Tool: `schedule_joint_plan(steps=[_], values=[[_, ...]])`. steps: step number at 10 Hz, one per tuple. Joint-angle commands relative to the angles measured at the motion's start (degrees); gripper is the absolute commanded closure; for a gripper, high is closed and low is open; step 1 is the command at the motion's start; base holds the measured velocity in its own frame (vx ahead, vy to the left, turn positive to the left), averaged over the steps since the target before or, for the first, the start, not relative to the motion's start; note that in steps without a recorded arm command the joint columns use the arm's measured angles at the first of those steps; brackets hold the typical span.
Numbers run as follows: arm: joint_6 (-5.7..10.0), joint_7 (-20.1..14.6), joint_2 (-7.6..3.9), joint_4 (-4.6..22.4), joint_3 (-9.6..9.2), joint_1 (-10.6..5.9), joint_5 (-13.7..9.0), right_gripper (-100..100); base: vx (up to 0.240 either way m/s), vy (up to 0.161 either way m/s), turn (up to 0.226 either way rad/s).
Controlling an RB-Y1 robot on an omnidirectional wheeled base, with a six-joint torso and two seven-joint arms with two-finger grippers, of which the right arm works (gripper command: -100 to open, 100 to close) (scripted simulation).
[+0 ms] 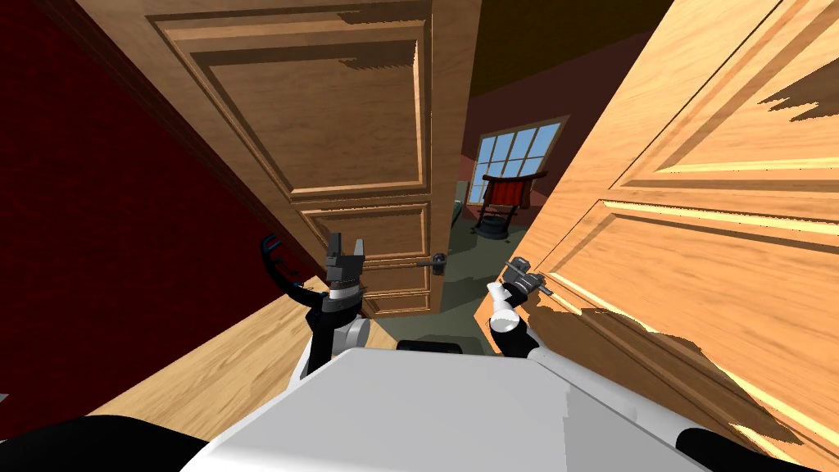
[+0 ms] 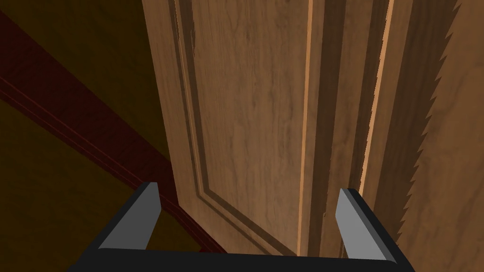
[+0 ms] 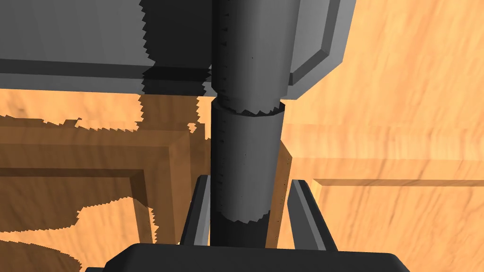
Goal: Push the door open
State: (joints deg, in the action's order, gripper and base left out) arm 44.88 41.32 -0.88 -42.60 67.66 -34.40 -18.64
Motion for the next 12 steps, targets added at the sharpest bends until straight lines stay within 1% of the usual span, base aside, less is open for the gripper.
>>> schedule_joint_plan(steps=[1,4,5,7,9,10,11,12], values=[[2.1,1.4,-0.87,-1.2,2.06,-0.71,-0.7,100,0.052,-0.126,0.186],[4.64,3.5,-0.62,-2.0,5.92,-1.44,-2.0,100,0.053,-0.131,0.174],[4.64,3.5,-0.62,-2.0,5.92,-1.44,-2.0,100,0.036,-0.082,0.048],[6.28,4.9,-0.34,-2.5,8.43,-1.92,-2.9,100,0.025,-0.082,0.138],[6.28,4.9,-0.34,-2.5,8.43,-1.92,-2.9,100,0.012,-0.051,0.03],[7.06,5.5,-0.14,-2.7,9.61,-2.14,-3.3,100,0.018,-0.041,0.102],[7.06,5.5,-0.14,-2.7,9.61,-2.14,-3.3,100,0.016,-0.051,0.046],[7.84,6.2,0.06,-2.9,10.8,-2.37,-3.7,100,0.024,-0.064,0.118]])
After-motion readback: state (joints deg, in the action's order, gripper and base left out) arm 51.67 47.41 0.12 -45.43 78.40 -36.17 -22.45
